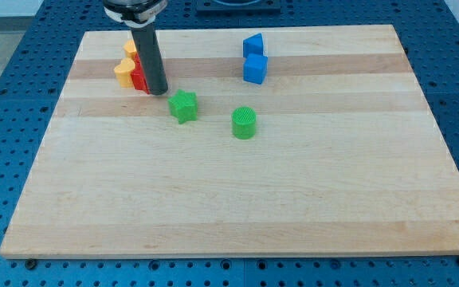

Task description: Move the green blocks into the blue blocks

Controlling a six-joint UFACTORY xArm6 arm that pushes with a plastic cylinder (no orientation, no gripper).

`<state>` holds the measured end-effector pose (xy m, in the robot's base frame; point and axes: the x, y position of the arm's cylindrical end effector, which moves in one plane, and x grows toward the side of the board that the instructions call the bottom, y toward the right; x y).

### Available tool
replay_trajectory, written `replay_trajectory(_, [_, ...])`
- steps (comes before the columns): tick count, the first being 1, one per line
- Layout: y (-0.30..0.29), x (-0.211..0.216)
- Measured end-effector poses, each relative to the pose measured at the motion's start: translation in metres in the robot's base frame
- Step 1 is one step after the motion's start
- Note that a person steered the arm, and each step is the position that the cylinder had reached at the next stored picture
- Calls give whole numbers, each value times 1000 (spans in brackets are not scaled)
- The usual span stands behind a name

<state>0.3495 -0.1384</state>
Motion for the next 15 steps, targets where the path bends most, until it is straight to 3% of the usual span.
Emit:
replay_trajectory(2, [3, -7])
replay_trajectory(4, [67, -17])
replay_trajectory(5, [59, -6])
replay_trajectory(7, [4, 61])
replay_trajectory(8, [7, 85])
replay_trajectory(11, [114, 128])
replay_trajectory(12, [121, 156])
replay_trajectory(13, [128, 154])
replay_trajectory(15, [163, 98])
